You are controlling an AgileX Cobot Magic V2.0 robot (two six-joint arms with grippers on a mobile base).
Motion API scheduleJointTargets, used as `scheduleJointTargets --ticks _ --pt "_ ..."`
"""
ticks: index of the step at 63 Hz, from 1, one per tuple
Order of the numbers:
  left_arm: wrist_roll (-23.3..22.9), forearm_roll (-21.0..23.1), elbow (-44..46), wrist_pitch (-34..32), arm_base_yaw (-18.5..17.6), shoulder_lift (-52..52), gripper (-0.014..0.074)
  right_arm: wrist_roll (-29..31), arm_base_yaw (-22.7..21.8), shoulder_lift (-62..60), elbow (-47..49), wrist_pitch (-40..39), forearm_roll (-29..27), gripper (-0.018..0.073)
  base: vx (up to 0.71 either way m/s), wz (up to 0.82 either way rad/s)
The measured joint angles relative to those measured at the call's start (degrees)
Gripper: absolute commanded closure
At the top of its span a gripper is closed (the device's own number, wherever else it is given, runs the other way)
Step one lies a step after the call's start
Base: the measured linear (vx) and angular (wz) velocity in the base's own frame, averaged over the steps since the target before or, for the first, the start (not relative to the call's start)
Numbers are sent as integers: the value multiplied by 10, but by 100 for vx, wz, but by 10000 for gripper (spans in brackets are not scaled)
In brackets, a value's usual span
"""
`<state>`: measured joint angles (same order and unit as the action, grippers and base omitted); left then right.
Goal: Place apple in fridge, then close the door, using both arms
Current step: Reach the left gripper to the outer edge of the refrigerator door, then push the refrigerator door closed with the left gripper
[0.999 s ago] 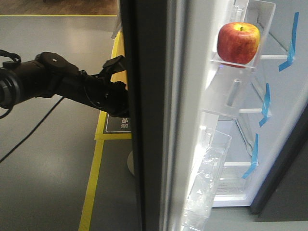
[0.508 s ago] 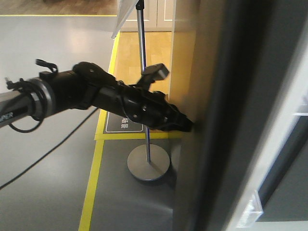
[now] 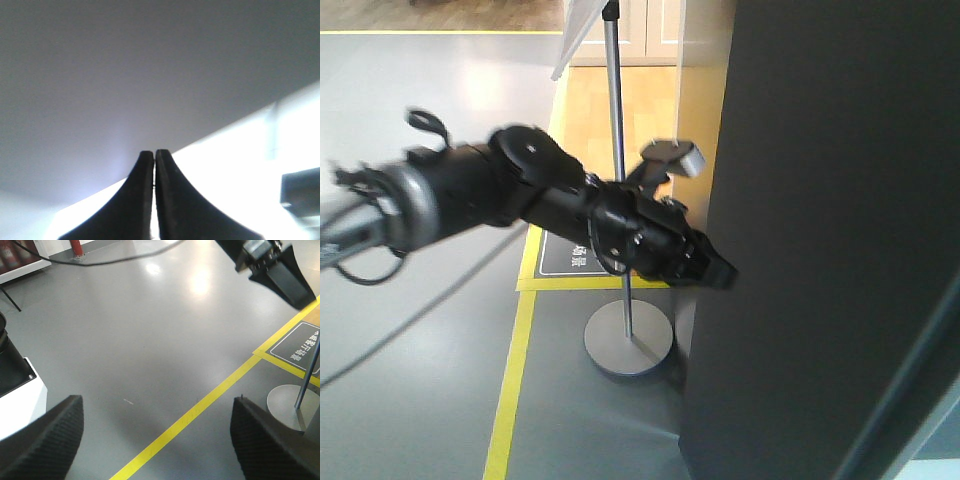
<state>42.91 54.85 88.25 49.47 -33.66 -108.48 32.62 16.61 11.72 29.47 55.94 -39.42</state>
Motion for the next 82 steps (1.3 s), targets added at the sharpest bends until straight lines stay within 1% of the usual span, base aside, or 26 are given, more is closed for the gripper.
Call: scheduleJointTargets --ticks 11,15,23,26,29,34,43,51,65,71,76,82 --pt "-98 -149 0 -27 0 74 603 0 0 0 0 0 0 -17 0 0" --pt "-143 -208 0 -30 0 97 603 0 0 0 0 0 0 -17 0 0" --pt "-218 -297 -5 -34 0 137 603 0 0 0 0 0 0 -17 0 0" --pt "-235 -325 -17 -41 0 154 603 0 0 0 0 0 0 -17 0 0" --pt "-249 -336 -34 -51 0 172 603 0 0 0 0 0 0 -17 0 0" --pt "-258 -354 -77 -77 1 206 603 0 0 0 0 0 0 -17 0 0" --pt "-263 -360 -169 -114 17 273 603 0 0 0 0 0 0 -17 0 0" --pt "-264 -362 -249 -134 63 332 603 0 0 0 0 0 0 -17 0 0" --pt "-265 -378 -353 -148 144 431 603 0 0 0 0 3 -9 -17 0 0" --pt "-266 -385 -391 -148 164 469 603 0 0 0 0 11 -11 -17 0 0" --pt "-272 -400 -419 -148 177 497 603 0 0 0 0 18 -11 -13 0 0" --pt "-288 -423 -442 -148 193 522 603 -2 0 0 0 15 -3 27 0 0"
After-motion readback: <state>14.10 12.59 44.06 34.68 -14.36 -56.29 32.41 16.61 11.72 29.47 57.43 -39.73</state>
